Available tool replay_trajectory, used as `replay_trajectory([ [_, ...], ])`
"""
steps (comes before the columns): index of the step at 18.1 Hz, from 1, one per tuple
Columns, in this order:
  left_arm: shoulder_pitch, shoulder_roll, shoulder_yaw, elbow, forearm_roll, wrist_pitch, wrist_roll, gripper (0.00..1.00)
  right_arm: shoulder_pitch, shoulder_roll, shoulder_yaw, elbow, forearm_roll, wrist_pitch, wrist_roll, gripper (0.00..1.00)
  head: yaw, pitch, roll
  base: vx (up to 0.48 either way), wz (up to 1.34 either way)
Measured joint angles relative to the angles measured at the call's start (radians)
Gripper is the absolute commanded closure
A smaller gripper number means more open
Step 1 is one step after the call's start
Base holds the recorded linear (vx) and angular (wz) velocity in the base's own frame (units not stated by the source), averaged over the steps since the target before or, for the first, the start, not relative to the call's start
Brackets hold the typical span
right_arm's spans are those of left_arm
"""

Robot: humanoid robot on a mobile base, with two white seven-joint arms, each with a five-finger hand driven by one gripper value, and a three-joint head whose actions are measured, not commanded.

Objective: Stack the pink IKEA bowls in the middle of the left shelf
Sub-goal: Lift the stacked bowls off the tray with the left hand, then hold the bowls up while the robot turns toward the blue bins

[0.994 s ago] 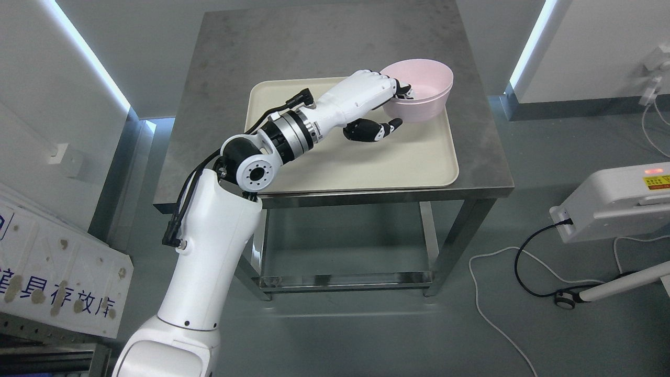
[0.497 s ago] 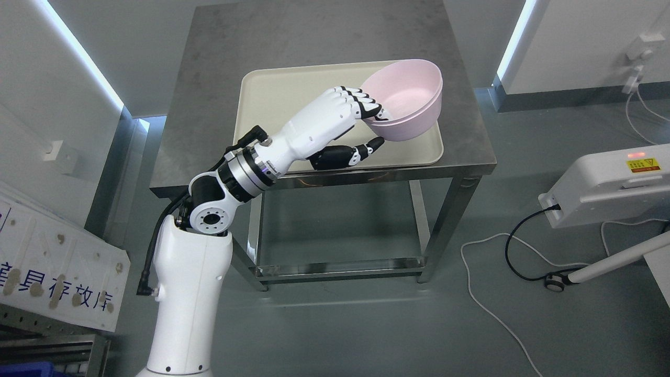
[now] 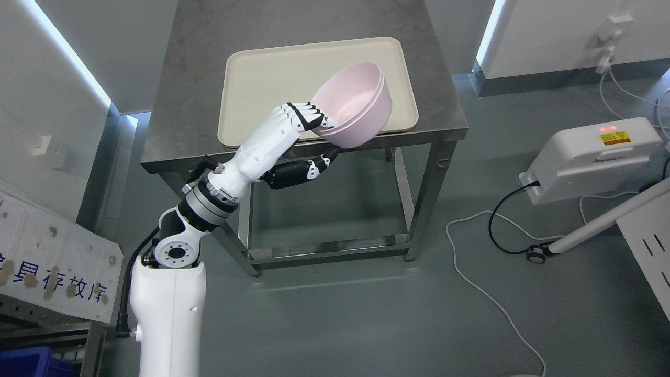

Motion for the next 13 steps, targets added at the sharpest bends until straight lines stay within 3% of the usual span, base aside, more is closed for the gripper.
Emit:
replay_trajectory([
  [13, 0.061, 0.0, 0.081, -0.036, 0.036, 0.0, -0.003, 0.88, 0.0, 0.0, 0.0, 0.0, 0.0, 0.0, 0.0, 0.0, 0.0, 0.0, 0.0, -0.286, 0.01],
])
